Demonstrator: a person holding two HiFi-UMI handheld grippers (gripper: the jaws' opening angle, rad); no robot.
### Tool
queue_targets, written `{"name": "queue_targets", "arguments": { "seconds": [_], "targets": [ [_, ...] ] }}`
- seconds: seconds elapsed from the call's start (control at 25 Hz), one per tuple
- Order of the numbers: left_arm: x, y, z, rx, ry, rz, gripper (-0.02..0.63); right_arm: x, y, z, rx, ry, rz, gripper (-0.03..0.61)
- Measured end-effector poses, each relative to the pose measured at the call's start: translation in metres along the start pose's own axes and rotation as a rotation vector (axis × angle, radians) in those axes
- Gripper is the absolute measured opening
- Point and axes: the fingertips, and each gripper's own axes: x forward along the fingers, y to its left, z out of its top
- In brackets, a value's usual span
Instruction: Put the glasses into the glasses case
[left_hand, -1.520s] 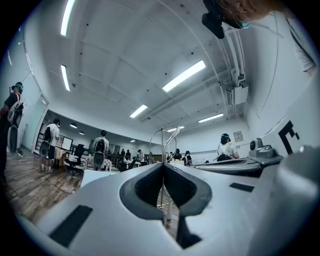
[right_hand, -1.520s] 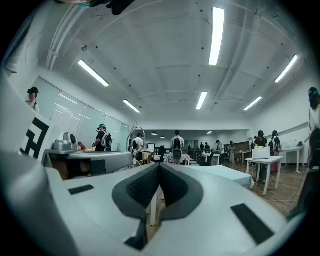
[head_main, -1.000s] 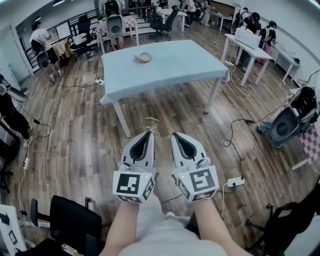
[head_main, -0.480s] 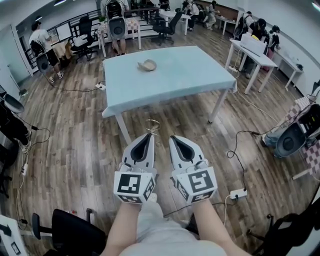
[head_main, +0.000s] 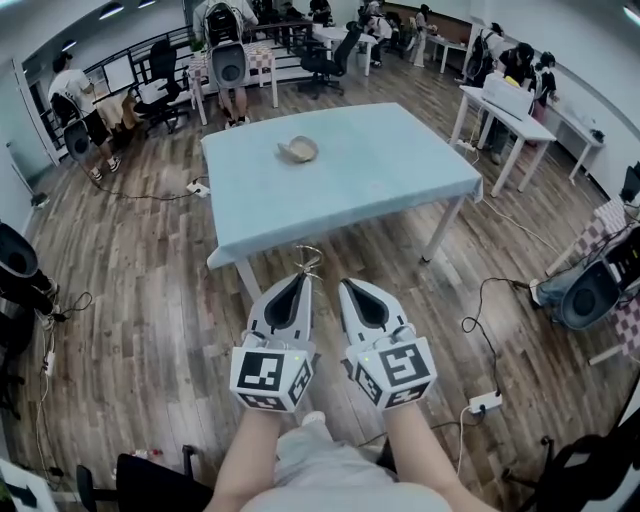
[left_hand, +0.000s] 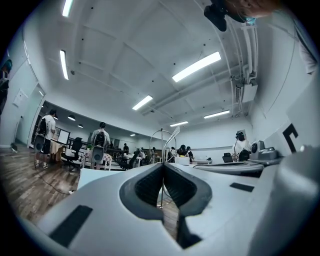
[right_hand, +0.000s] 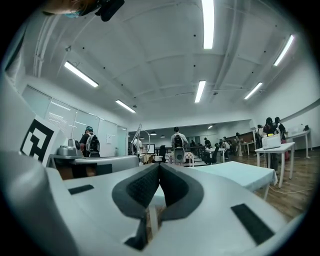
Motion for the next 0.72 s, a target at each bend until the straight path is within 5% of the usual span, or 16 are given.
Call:
{"name": "queue_targets", "arguments": {
  "seconds": [0.72],
  "targets": [
    [0.076, 0.073, -0.018, -0.037, 0.039, -0.02, 0.012, 0.102, -0.033, -0.005, -0.02, 0.015, -0.04, 0.003]
  ]
}}
